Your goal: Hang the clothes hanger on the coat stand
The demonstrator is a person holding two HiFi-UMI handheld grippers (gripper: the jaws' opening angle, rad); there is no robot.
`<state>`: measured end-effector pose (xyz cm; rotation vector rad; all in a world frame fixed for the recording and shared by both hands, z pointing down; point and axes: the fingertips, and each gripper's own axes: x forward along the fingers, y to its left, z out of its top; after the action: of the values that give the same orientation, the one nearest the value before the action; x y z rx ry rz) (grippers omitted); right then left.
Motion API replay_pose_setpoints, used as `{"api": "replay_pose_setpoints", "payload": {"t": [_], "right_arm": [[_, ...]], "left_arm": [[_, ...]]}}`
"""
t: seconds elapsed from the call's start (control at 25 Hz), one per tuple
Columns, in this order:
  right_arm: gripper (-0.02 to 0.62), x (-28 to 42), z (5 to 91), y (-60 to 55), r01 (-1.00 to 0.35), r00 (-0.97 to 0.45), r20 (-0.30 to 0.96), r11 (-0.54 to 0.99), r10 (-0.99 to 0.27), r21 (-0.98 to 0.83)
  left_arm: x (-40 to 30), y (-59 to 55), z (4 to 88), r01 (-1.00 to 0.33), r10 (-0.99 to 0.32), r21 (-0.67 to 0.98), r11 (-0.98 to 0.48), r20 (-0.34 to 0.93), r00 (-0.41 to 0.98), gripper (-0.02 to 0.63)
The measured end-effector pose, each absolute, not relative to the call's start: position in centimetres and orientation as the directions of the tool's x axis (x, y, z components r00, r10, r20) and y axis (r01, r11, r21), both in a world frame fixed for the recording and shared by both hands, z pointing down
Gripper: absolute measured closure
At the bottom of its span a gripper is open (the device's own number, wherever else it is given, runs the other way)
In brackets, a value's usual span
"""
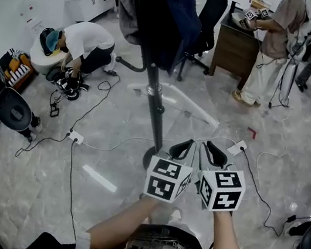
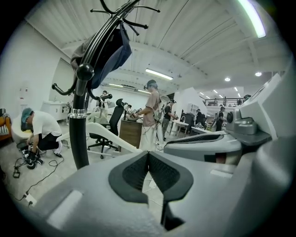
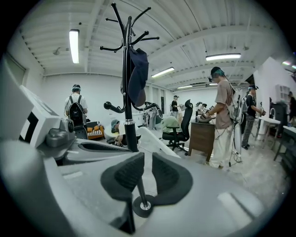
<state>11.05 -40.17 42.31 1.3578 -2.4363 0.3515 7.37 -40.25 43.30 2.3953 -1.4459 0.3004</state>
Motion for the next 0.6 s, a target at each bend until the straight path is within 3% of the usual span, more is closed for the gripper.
{"api": "replay_pose_setpoints", "payload": {"t": [0.2,0.6], "right_arm": [[0.581,11.5,42.1,-39.1,-0.87,-0.473,0.395,0.487,-0.787,-0.072],[0.588,11.7,42.1,-37.2,-0.889,-0.443,0.387,0.452,-0.809,-0.072]], "left_arm": [[7.6,-39.7,42.9,-0.874,-0.805,0.156,-0.46,0.343,0.485,0.6],[8.5,-38.3,43.1,-0.844,-0.771,0.155,-0.513,0.349,0.533,0.6]]}}
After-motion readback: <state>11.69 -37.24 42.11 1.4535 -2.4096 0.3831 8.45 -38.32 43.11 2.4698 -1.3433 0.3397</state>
